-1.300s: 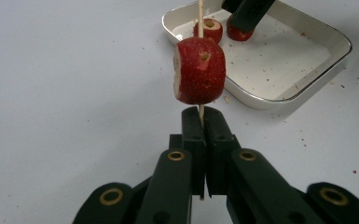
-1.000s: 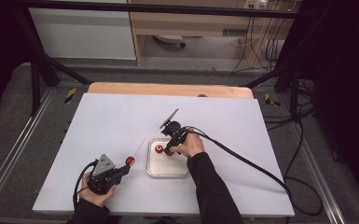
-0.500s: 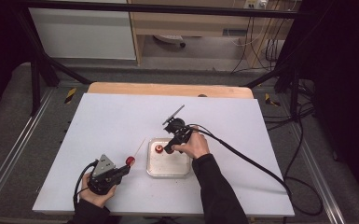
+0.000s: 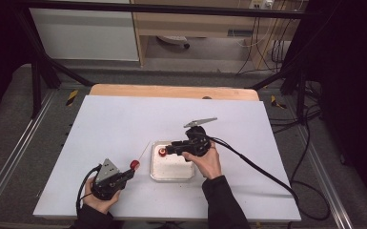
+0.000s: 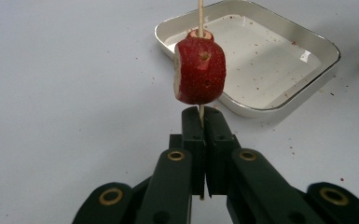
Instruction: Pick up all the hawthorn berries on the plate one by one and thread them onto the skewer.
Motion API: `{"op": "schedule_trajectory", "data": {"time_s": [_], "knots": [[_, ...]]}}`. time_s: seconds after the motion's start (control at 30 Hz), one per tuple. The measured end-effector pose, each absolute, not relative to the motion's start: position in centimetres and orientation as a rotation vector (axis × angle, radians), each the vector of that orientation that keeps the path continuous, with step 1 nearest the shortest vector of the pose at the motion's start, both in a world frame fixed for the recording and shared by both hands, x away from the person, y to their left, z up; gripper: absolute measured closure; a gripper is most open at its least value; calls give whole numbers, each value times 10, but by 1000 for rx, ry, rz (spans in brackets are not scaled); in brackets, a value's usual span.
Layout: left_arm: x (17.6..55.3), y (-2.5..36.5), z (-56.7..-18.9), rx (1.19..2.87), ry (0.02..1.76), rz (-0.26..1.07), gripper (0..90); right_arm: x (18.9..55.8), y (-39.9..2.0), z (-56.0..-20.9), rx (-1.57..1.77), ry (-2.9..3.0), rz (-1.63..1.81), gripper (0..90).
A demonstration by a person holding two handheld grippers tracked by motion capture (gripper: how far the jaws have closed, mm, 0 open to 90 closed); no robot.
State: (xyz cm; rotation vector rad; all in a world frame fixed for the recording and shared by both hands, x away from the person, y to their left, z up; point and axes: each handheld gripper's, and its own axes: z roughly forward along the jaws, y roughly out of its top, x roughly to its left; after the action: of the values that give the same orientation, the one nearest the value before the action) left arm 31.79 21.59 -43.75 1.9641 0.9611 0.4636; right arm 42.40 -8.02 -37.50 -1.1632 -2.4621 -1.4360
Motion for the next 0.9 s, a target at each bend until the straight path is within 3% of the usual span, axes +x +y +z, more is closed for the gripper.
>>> {"op": "schedule_trajectory", "data": {"time_s": [0.43, 0.9], "knots": [[314, 211, -437, 1932, 958, 463, 880, 400, -85, -413, -1328, -1985, -1917, 626], [310, 201, -435, 1866, 989, 432, 880, 398, -80, -414, -1388, -1727, -2187, 627]]}}
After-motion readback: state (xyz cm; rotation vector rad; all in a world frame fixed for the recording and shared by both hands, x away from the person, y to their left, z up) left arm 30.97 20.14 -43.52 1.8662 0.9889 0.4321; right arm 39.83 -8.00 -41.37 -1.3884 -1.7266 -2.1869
